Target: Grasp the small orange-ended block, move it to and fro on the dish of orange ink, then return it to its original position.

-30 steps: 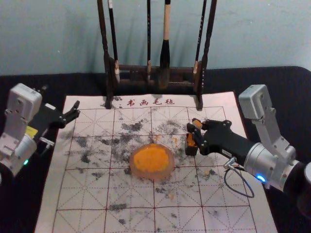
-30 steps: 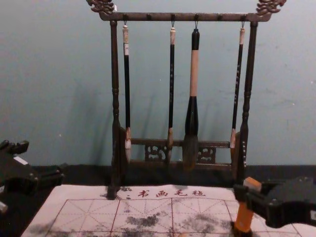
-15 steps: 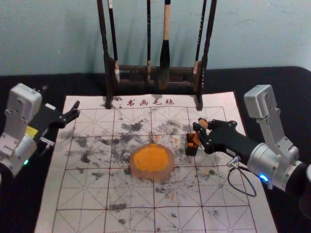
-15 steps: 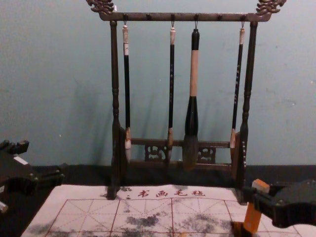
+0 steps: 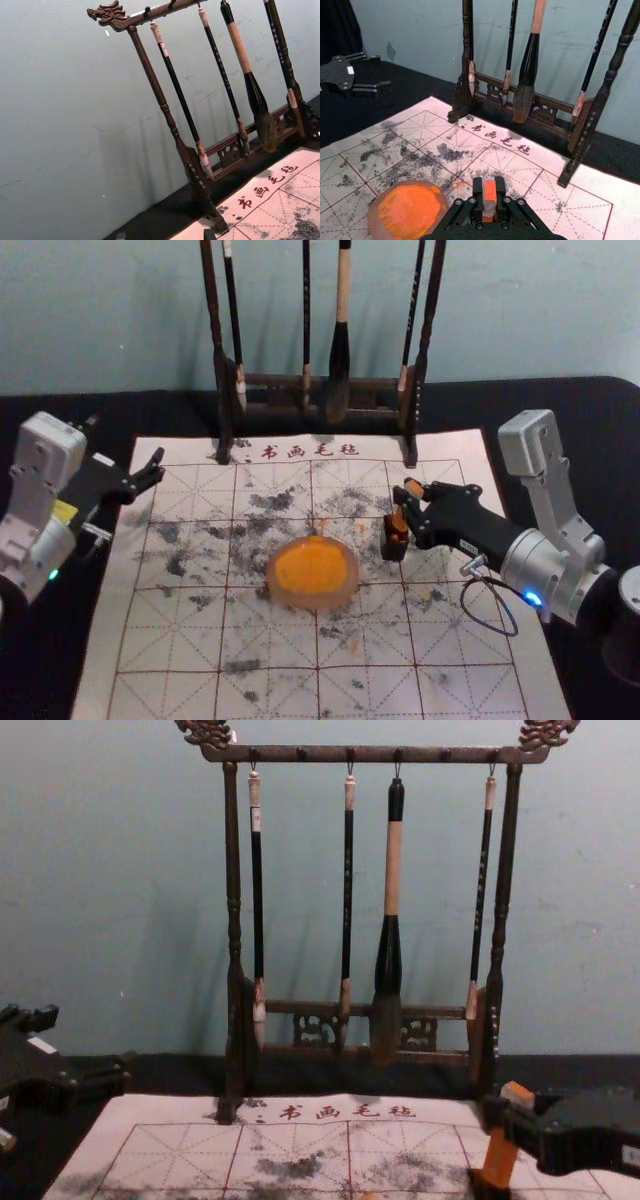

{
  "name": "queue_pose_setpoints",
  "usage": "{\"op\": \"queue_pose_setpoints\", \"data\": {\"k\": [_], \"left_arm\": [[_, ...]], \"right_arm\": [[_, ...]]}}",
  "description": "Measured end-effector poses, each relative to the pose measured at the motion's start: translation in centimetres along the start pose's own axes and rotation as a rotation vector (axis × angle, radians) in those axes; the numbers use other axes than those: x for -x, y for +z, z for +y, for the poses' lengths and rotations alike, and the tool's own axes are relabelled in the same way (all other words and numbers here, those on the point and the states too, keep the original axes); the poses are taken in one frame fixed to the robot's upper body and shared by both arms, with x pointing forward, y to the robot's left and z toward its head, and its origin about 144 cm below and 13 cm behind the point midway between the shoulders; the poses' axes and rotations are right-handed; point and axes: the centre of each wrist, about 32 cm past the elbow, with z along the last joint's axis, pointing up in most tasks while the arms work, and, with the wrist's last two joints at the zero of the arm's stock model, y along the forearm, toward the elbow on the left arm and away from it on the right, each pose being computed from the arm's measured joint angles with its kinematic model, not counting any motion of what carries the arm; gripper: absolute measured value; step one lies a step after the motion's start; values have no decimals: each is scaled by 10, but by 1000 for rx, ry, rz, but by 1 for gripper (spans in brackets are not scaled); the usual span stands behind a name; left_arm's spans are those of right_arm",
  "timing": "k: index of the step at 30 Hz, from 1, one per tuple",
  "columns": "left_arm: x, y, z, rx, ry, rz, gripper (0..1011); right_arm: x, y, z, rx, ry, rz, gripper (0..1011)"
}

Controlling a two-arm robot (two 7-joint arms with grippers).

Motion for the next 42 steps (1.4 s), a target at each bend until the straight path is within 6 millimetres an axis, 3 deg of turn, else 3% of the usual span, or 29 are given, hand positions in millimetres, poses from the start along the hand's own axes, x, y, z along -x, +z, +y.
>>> {"op": "queue_pose_setpoints", "data": {"k": [42], "left_arm": [[0,0,0,0,0,0,1001]], "right_arm": [[5,-14,11,25,-17,43,111]]}}
